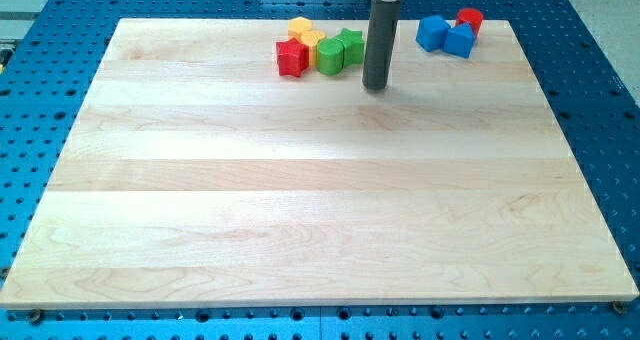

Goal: Move the green circle towards the center left side of the board

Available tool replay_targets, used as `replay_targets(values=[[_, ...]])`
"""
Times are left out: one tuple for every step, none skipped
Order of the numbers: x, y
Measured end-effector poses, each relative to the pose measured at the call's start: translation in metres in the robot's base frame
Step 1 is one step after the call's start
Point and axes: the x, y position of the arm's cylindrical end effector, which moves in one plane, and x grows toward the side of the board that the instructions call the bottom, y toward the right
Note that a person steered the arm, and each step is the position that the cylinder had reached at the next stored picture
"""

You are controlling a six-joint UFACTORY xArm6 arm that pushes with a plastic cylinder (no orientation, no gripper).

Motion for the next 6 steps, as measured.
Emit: replay_targets(values=[[0.0, -0.001], [0.0, -0.005], [0.0, -0.005], [-0.003, -0.005], [-0.021, -0.004], [-0.026, -0.004]])
